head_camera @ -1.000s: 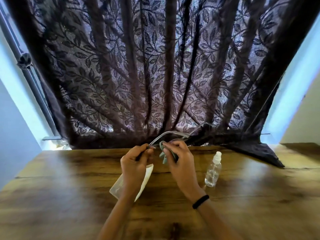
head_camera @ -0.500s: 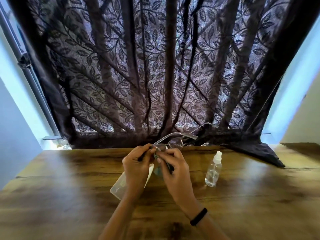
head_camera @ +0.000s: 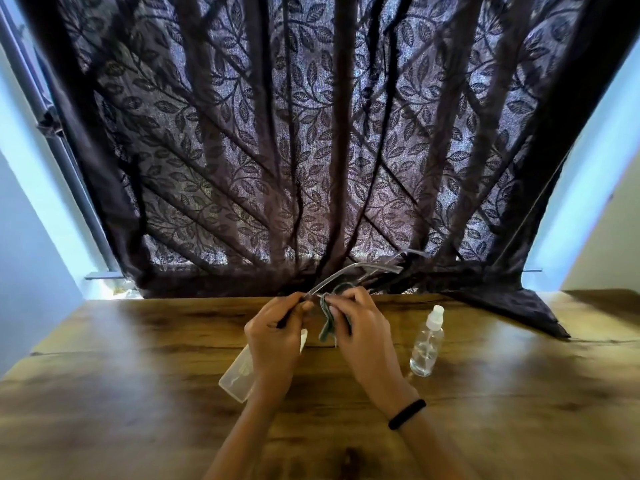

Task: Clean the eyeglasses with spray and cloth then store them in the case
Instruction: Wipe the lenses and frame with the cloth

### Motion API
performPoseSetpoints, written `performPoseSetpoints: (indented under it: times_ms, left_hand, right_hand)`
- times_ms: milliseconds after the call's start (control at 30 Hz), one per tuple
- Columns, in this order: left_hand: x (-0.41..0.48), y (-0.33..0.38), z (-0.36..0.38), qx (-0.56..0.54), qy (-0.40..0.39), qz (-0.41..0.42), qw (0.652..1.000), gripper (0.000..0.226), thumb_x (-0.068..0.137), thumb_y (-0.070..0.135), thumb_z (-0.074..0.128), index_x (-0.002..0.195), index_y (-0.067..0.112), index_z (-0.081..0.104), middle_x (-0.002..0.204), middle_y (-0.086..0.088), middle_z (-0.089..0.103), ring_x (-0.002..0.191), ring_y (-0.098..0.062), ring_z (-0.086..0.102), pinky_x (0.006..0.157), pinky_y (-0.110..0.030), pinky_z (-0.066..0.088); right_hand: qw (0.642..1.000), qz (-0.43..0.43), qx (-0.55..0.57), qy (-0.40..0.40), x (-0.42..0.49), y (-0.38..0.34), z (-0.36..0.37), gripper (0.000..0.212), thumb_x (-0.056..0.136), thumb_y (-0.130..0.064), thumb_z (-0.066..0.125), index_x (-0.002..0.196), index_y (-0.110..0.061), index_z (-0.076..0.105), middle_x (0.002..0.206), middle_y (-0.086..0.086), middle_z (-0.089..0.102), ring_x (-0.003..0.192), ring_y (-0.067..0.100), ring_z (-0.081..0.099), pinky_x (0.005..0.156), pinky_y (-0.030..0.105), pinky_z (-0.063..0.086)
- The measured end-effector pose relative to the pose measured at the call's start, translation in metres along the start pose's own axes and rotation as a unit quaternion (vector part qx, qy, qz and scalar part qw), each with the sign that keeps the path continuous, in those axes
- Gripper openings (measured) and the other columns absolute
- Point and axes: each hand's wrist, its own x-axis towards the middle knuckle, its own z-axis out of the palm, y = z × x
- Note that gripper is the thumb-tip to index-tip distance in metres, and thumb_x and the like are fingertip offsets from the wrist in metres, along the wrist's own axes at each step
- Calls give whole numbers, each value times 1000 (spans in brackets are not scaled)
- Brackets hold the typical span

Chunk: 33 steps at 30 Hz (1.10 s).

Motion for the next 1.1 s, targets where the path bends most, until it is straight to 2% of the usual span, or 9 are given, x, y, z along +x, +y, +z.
performPoseSetpoints:
  times_ms: [167, 300, 433, 533, 600, 700, 867, 1033, 1100]
  left_hand:
    - [4, 0, -2, 42, -18, 5, 999, 16, 74, 2, 70, 89, 6, 72, 77, 1, 71, 65, -8, 66, 60, -20, 53]
    - [10, 3, -2, 66, -37, 28, 997, 18, 73, -2, 69, 89, 6, 72, 75, 1, 70, 62, -4, 64, 59, -12, 49]
    - [6, 6, 1, 85, -58, 40, 994, 19, 70, -9, 68, 81, 6, 71, 67, 9, 62, 62, 9, 56, 56, -2, 40]
    - [4, 8, 0, 86, -75, 56, 992, 21, 70, -10, 67, 80, 8, 70, 68, 8, 62, 63, 4, 57, 56, -5, 41]
    - [5, 7, -2, 92, -70, 60, 991, 22, 69, -11, 67, 82, 6, 71, 70, 7, 63, 65, 2, 57, 58, -3, 42]
    - [7, 6, -3, 98, -59, 58, 992, 22, 67, -14, 67, 80, 4, 71, 69, 3, 66, 66, 2, 57, 59, -2, 42]
    - [5, 6, -4, 100, -65, 51, 992, 21, 67, -11, 68, 81, 6, 72, 68, 10, 61, 64, 9, 55, 59, -1, 40]
    - [5, 6, -2, 69, -72, 43, 994, 20, 70, -5, 70, 85, 8, 72, 73, 7, 67, 68, 3, 61, 61, -5, 45]
    - [4, 5, -2, 45, -71, 28, 996, 16, 71, 3, 71, 86, 9, 73, 74, 3, 71, 67, -2, 64, 61, -12, 50]
  right_hand:
    - [989, 42, 132, -41, -8, 6, -9, 15, 89, -7, 55, 98, -10, 66, 92, -7, 52, 81, 4, 54, 71, 10, 45]
    - [986, -14, 157, 59, -10, -4, -17, 17, 88, -7, 54, 100, -8, 66, 95, -6, 53, 91, -3, 53, 75, 5, 43]
    - [988, -106, 84, 79, -3, -15, -18, 23, 87, -6, 56, 109, -4, 64, 101, 4, 56, 95, 3, 55, 80, 16, 52]
    - [988, -135, -68, 28, 3, -16, -17, 27, 82, -3, 63, 109, -2, 64, 105, 14, 61, 93, 24, 62, 64, 33, 59]
    - [979, -137, -147, 21, 5, -16, -17, 29, 78, -7, 69, 107, -7, 66, 107, 14, 62, 90, 26, 63, 53, 31, 58]
    - [974, -134, -183, 26, 8, -16, -16, 30, 76, -14, 72, 106, -17, 65, 116, 10, 52, 92, 22, 53, 54, 26, 56]
    - [954, -126, -268, 49, 12, -11, -10, 27, 70, -24, 78, 93, -29, 64, 125, 4, 37, 102, 23, 37, 81, 39, 43]
    - [937, -151, -299, 97, 13, -1, -11, 17, 85, -25, 50, 94, -28, 64, 135, 4, 33, 127, 29, 27, 109, 53, 10]
    - [938, -142, -298, 107, 16, 4, -18, 17, 82, -22, 53, 93, -26, 65, 137, 4, 31, 129, 29, 25, 111, 56, 6]
